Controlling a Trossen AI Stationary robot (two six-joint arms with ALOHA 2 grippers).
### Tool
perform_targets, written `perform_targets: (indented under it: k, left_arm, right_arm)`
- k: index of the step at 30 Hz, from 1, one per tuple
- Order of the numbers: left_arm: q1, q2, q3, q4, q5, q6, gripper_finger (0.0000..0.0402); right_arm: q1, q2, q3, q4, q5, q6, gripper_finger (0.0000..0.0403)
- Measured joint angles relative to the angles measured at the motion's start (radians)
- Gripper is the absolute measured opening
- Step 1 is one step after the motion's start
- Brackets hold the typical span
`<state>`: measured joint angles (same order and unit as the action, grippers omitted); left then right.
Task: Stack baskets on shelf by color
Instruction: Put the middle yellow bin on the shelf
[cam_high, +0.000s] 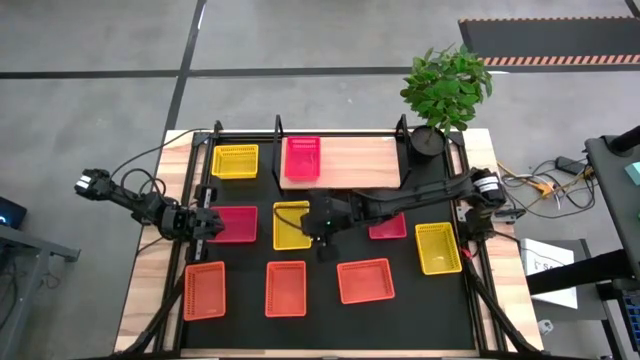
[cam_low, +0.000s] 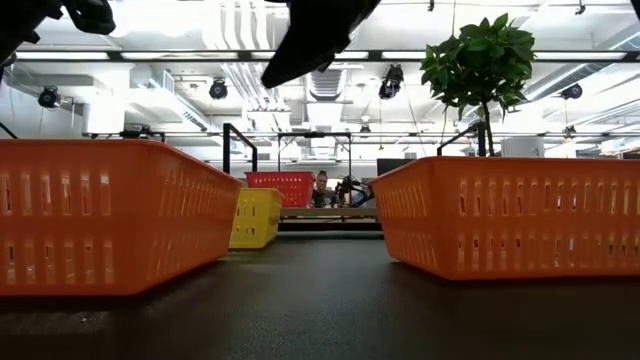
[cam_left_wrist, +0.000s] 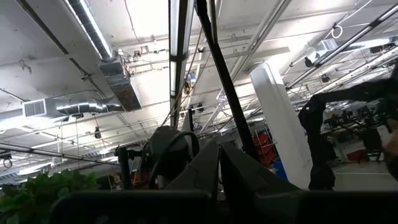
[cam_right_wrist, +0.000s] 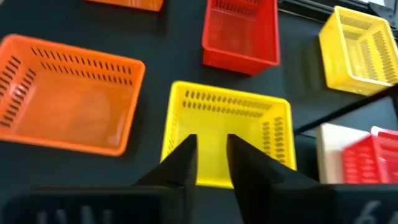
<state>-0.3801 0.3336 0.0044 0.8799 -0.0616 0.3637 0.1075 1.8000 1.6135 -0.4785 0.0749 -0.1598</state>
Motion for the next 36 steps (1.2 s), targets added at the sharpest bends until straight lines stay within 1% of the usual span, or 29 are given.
perform_targets:
  k: [4,7,12,15,18,21,28,36]
  left_arm:
    - [0.0,0.0,0.0,0.0,0.0,0.0,0.0002]
    - [0.0,0.0,0.0,0.0,0.0,0.0,0.0002]
    - [0.0,0.0,0.0,0.001,0.0,0.0,0.0002]
    - [0.0,0.0,0.0,0.001,0.0,0.001,0.0002]
    - [0.0,0.0,0.0,0.001,0.0,0.007,0.0002]
    - [0.0,0.0,0.0,0.0,0.0,0.008,0.0002]
    - [0.0,0.0,0.0,0.001,0.0,0.009,0.0002]
    - [0.0,0.0,0.0,0.001,-0.002,0.009,0.0002]
  right_arm:
    - [0.009,0.046,0.0,0.063,0.0,0.011,0.0137]
    - [0.011,0.076,0.0,0.118,0.0,0.029,0.0165]
    - [0.011,0.123,0.0,0.187,0.0,0.038,0.019]
    - [0.011,0.158,0.0,0.222,-0.012,0.057,0.0193]
    - [0.011,0.198,0.0,0.258,-0.057,0.072,0.0194]
    - [0.011,0.233,0.008,0.251,-0.072,0.083,0.0194]
    - [0.011,0.281,0.026,0.251,-0.075,0.086,0.0191]
    - [0.002,0.323,0.031,0.256,-0.074,0.087,0.0167]
